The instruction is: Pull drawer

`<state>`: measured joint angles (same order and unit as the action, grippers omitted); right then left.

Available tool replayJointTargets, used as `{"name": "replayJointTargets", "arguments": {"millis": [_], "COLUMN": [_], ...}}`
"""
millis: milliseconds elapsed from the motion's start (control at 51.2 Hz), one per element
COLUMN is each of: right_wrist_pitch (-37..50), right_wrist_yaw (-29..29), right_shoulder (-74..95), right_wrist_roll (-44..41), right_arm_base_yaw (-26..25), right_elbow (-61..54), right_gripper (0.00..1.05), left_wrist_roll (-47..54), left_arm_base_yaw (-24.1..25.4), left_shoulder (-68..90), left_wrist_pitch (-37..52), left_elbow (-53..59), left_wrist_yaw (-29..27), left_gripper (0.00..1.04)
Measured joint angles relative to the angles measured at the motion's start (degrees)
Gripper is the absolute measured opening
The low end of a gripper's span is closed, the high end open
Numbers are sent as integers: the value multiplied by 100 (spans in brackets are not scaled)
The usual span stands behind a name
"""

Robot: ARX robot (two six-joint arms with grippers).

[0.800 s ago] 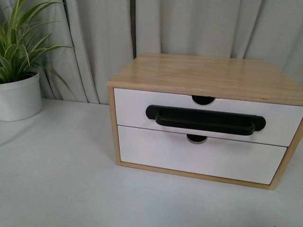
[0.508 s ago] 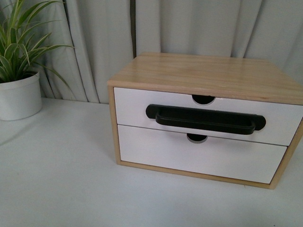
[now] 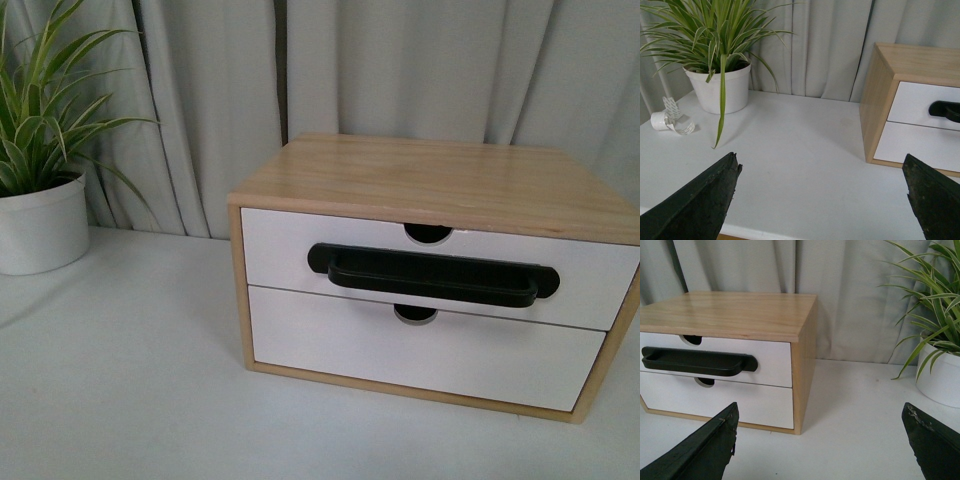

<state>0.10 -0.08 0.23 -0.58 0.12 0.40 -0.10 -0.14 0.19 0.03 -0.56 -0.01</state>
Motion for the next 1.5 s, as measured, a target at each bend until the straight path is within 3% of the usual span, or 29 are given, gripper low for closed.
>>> {"name": "replayJointTargets", "arguments": {"millis": [195, 215, 312, 371, 547, 761, 879, 1132, 1347, 1503], "right_wrist_pitch": [-304, -549, -1117, -1158, -1088, -922, -949, -1154, -1185, -970], "right_wrist_yaw": [-205, -385, -826, -1036, -1436, -1956, -2197, -2404, -2389, -2385], "right_shoulder": [122, 260, 1119, 1491, 2490, 3904, 4601, 5490, 6332, 6966], "right_wrist_roll": [68, 96, 101, -35, -861, -1930, -2754, -4037, -4682, -4966], "right_arm_base_yaw": [-50, -68, -17, 107, 380, 426, 529, 874, 1080, 1202], "right_elbow": [101, 199, 590, 796, 1390, 2218, 2667, 3268, 3716, 4024], "right_gripper": [96, 96, 96, 96, 96, 96, 96, 96, 96, 96], "left_wrist_roll": [0, 48, 485, 699, 1812, 3421, 4511, 5722, 6585, 6994], "left_arm_base_yaw": [0, -50, -876, -1062, -1185, -1241, -1235, -1521, -1969, -2186], "left_shoulder": [0, 31, 776, 1178, 2557, 4113, 5285, 6902, 7910, 8505], "left_wrist_pitch": [0, -22, -131, 92, 918, 1010, 885, 308, -538, -651], "left_elbow": [0, -4, -181, -238, -721, -1534, -2203, -3307, -4251, -4817], "left_wrist_yaw": [0, -179, -2441, -2623, -1154, 1034, 1862, 2221, 2122, 1987], "left_gripper": [99, 99, 99, 99, 99, 99, 99, 99, 99, 99]}}
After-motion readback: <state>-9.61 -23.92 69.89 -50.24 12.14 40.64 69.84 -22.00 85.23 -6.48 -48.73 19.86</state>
